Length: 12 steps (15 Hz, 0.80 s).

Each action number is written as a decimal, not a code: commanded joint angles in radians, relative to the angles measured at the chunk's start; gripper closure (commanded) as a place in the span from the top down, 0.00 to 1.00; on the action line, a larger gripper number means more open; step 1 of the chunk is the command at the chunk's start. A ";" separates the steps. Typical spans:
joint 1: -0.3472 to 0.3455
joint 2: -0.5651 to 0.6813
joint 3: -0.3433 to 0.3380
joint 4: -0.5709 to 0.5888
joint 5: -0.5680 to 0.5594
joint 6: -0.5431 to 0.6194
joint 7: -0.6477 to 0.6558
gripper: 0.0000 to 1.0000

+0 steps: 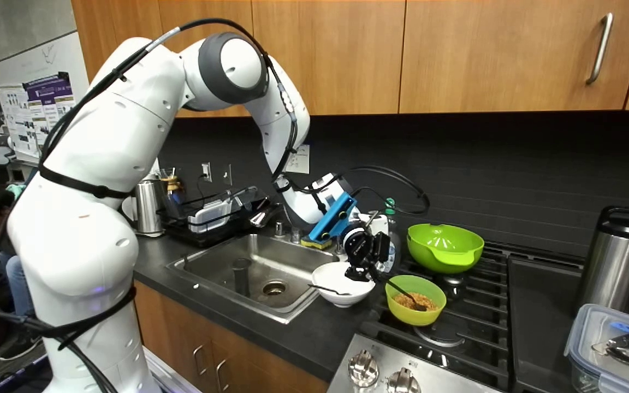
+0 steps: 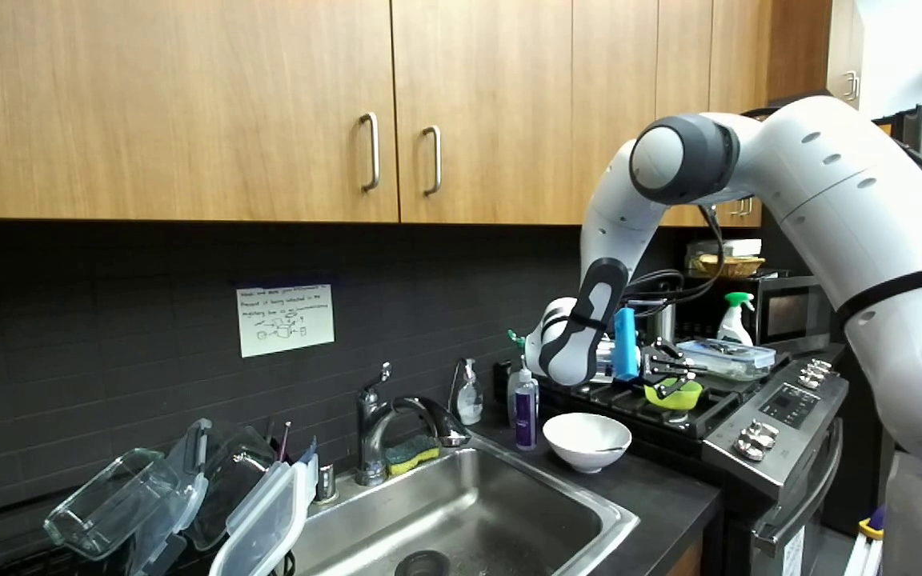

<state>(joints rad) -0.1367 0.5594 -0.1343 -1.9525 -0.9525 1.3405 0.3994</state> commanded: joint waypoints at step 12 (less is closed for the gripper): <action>-0.001 -0.141 -0.003 -0.141 -0.073 0.154 0.103 0.01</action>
<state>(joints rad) -0.1336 0.4967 -0.1322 -2.0235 -0.9868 1.4399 0.4843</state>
